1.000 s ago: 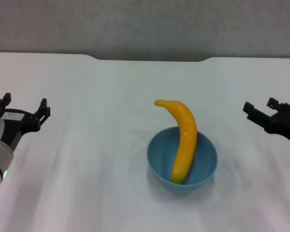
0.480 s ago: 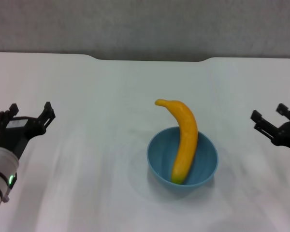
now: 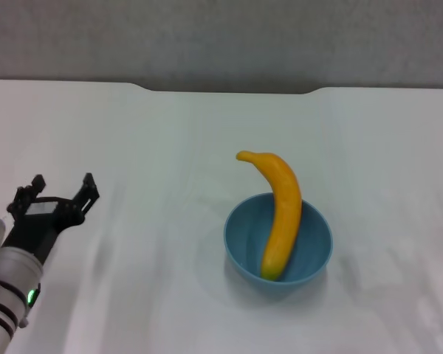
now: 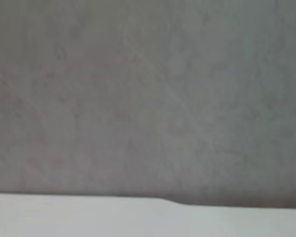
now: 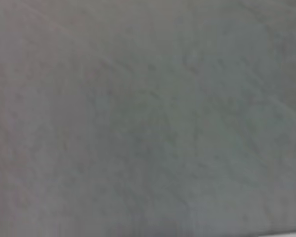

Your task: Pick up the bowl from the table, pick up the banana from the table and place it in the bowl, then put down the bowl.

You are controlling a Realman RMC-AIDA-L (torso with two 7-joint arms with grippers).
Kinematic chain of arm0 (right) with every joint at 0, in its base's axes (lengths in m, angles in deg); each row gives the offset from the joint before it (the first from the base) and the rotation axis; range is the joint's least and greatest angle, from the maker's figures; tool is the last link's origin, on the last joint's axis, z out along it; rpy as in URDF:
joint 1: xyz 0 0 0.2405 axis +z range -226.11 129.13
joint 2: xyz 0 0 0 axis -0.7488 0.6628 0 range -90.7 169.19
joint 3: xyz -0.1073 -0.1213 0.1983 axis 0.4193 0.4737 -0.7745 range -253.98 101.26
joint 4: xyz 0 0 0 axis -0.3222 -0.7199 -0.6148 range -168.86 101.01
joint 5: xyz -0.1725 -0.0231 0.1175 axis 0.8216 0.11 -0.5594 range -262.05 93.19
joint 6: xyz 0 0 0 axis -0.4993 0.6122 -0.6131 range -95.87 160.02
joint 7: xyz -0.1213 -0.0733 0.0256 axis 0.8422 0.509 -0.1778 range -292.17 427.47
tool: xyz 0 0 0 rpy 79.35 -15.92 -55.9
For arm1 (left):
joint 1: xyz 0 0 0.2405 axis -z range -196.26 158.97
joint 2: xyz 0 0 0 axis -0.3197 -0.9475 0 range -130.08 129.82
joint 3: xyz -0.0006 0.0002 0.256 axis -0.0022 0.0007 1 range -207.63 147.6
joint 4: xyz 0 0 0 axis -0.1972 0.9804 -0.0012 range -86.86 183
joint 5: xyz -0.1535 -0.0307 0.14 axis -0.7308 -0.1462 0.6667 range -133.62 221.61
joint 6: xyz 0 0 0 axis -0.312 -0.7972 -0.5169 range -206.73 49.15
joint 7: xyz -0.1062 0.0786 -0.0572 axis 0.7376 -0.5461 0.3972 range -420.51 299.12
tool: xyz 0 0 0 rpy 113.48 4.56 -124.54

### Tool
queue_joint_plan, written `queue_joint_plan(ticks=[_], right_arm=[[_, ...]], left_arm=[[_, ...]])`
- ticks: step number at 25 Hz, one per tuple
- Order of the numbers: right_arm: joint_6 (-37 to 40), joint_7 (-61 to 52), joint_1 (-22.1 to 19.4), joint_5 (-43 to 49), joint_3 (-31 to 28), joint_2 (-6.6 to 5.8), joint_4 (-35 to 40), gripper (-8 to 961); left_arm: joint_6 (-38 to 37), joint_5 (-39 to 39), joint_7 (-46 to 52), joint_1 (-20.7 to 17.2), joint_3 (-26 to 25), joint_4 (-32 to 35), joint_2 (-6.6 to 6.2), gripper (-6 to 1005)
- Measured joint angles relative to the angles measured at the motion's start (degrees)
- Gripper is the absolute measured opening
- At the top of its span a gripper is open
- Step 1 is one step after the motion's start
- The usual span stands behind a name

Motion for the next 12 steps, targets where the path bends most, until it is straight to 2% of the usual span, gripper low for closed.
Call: queue_joint_plan(ticks=[4,7,12], right_arm=[[-3.4,-0.2,0.2,-0.1,0.4,0.15,-1.2,876],[-5.2,-0.1,0.2,-0.3,0.2,0.16,-2.0,876],[-5.5,0.1,0.3,-0.4,0.6,0.15,-1.9,876]], left_arm=[[-4.1,2.0,1.4,-0.7,0.8,0.4,-0.13,850],[-7.6,7.2,1.4,-1.3,0.7,0.6,-0.11,849],[-8.8,8.9,3.2,-0.9,0.8,1.1,-0.06,847]])
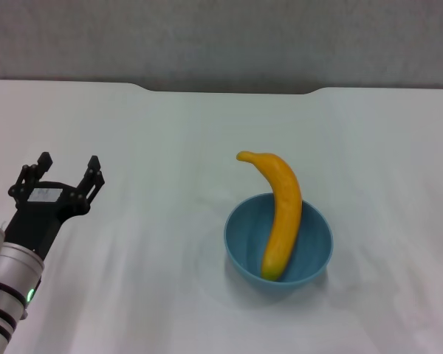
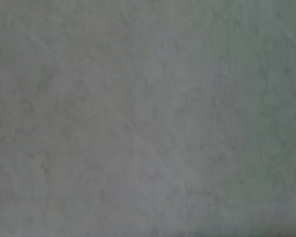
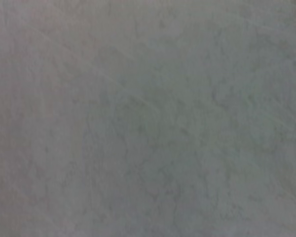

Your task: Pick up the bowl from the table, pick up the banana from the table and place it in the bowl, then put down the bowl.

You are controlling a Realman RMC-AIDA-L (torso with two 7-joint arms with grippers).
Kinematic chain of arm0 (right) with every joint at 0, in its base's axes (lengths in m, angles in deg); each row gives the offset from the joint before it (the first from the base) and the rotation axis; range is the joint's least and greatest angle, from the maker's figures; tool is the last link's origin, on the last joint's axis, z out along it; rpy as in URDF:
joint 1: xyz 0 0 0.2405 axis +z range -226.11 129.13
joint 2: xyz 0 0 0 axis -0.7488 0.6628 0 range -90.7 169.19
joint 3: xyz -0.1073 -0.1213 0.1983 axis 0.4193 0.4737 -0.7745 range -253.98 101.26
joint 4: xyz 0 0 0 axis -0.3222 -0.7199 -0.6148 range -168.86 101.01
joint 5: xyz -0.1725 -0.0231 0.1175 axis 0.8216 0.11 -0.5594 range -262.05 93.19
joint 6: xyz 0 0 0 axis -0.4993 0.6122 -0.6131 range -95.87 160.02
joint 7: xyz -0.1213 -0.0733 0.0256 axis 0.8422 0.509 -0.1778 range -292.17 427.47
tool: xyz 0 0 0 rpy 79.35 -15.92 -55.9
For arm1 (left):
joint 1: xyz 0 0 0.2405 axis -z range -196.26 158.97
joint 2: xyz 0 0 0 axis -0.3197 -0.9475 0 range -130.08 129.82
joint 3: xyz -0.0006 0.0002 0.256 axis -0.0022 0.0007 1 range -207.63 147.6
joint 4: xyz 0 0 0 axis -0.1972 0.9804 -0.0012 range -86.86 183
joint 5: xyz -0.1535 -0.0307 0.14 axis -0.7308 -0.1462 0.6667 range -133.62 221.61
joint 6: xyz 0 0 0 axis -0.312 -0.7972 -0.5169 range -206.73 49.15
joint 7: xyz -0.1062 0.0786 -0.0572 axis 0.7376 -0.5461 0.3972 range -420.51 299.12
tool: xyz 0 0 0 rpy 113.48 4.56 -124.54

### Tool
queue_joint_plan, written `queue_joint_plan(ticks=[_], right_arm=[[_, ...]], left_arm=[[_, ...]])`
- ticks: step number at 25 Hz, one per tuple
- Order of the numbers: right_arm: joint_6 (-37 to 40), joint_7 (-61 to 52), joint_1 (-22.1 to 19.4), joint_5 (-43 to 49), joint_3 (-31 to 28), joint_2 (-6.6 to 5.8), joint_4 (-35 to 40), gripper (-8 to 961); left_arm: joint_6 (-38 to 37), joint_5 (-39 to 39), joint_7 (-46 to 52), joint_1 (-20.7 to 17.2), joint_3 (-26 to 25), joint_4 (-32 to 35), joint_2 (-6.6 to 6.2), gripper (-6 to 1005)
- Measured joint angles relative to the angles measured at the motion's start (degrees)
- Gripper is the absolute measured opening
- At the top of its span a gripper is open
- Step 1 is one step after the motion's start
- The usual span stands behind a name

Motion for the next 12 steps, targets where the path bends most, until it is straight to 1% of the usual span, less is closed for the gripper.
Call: queue_joint_plan(ticks=[6,10,11,12], right_arm=[[0.0,-0.3,0.0,0.0,0.3,0.05,0.2,876],[0.3,-0.4,0.0,0.0,0.9,0.07,1.1,876],[0.0,-0.4,-0.1,0.0,0.9,0.07,1.0,876],[-0.5,-0.4,-0.2,-0.2,0.8,0.07,0.9,876]], left_arm=[[-1.5,1.1,-0.4,-0.6,0.4,1.3,0.06,810],[-2.1,1.2,-0.6,-1.5,-0.1,1.1,-0.16,811],[-2.1,1.4,-0.9,-1.3,-0.4,0.9,-0.33,811],[-2.2,1.7,-1.4,-0.6,-1.9,0.4,-0.67,811]])
